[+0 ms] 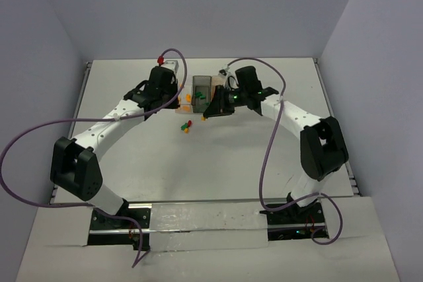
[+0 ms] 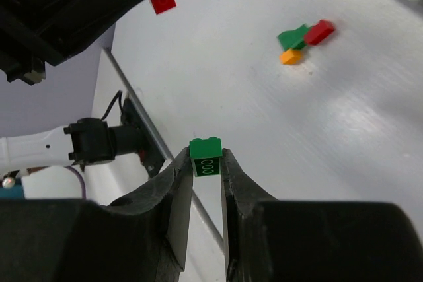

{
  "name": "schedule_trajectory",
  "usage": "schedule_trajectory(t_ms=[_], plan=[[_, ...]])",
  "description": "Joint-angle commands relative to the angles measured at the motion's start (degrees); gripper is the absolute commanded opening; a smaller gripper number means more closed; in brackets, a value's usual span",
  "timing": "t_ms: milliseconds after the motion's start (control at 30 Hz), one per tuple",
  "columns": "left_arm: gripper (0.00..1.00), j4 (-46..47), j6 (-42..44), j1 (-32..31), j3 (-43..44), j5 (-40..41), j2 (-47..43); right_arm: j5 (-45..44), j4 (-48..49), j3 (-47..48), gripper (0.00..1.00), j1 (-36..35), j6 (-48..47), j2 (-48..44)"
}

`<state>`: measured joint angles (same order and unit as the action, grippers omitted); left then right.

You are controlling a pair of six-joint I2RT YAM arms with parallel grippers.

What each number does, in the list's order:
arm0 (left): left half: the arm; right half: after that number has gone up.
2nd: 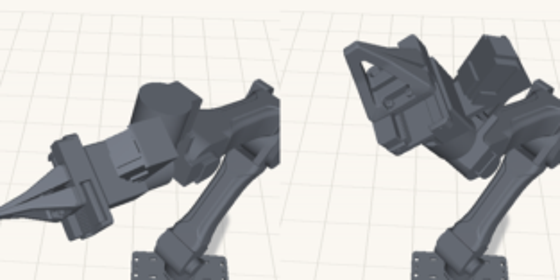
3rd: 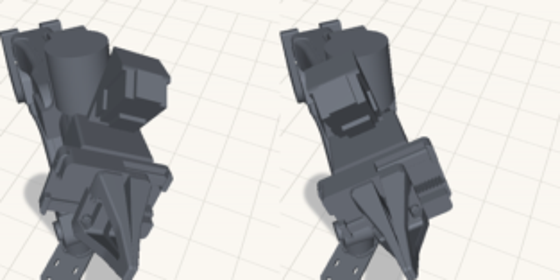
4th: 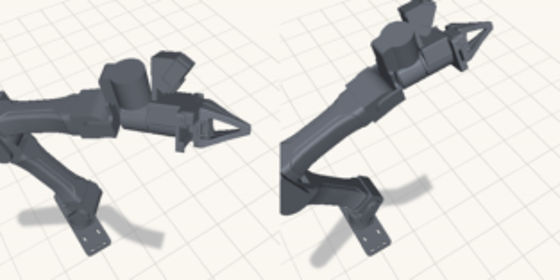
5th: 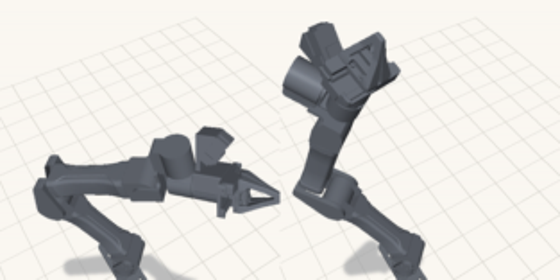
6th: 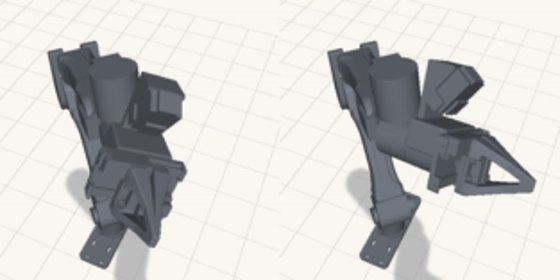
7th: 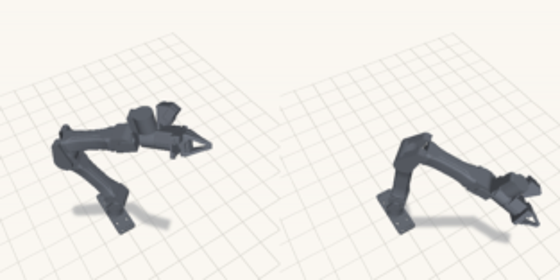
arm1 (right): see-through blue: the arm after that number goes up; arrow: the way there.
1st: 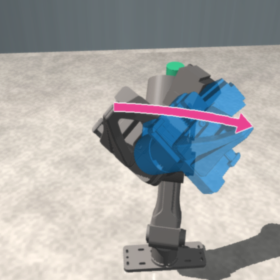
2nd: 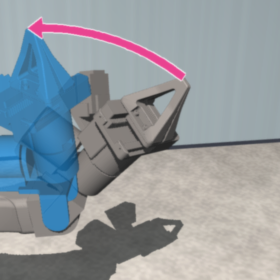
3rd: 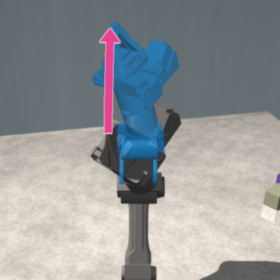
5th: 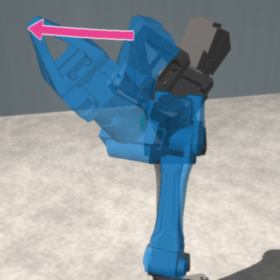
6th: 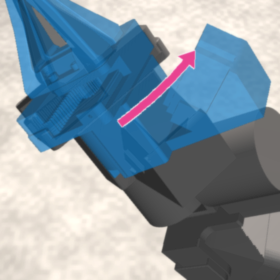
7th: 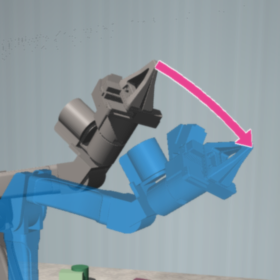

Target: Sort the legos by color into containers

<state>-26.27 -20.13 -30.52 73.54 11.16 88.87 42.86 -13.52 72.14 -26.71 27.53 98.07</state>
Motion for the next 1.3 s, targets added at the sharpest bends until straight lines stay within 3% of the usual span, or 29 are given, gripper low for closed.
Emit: schedule_trajectory(t_ms=[0,167,267,400,633,800,1033,1167,1200,1267], plan=[[0.0,10.81,1.28,0.1,0.74,-11.97,-0.51,-1.99,-0.91,-2.23,0.0,5.15,-3.55,-6.37],[0.0,21.25,2.76,-1.79,4.67,-20.9,4.7,-5.7,-3.72,-4.74,0.0,13.09,-7.37,-11.14],[0.0,23.64,3.09,-2.45,10.45,-20.86,11.23,-6.43,-3.83,-5.95,0.0,15.95,-7.99,-13.28],[0.0,22.33,3.95,-2.61,18.76,-22.45,21.35,-8.37,-3.62,-5.8,0.0,16.95,-9.39,-14.91],[0.03,24.38,2.15,-2.68,26.16,-25.87,31.21,-9.0,-4.56,-4.54,0.0,17.3,-10.96,-15.65],[0.19,20.76,2.25,-2.65,32.49,-25.89,36.28,-8.85,-4.67,-4.21,0.0,17.3,-11.09,-15.4],[0.62,11.98,1.63,-0.34,41.78,-26.93,41.17,-8.23,-4.24,-3.75,0.0,17.22,-11.36,-14.56],[0.65,10.58,1.36,1.97,40.89,-31.94,38.64,-7.5,-3.91,-2.82,0.0,17.22,-11.53,-13.86],[0.63,10.94,1.23,3.01,38.96,-35.56,36.76,-7.0,-3.49,-2.54,0.0,17.22,-11.49,-13.61],[0.6,15.82,-0.97,6.33,33.49,-50.92,30.53,-5.71,-1.3,-2.52,0.0,17.15,-10.95,-13.45]])
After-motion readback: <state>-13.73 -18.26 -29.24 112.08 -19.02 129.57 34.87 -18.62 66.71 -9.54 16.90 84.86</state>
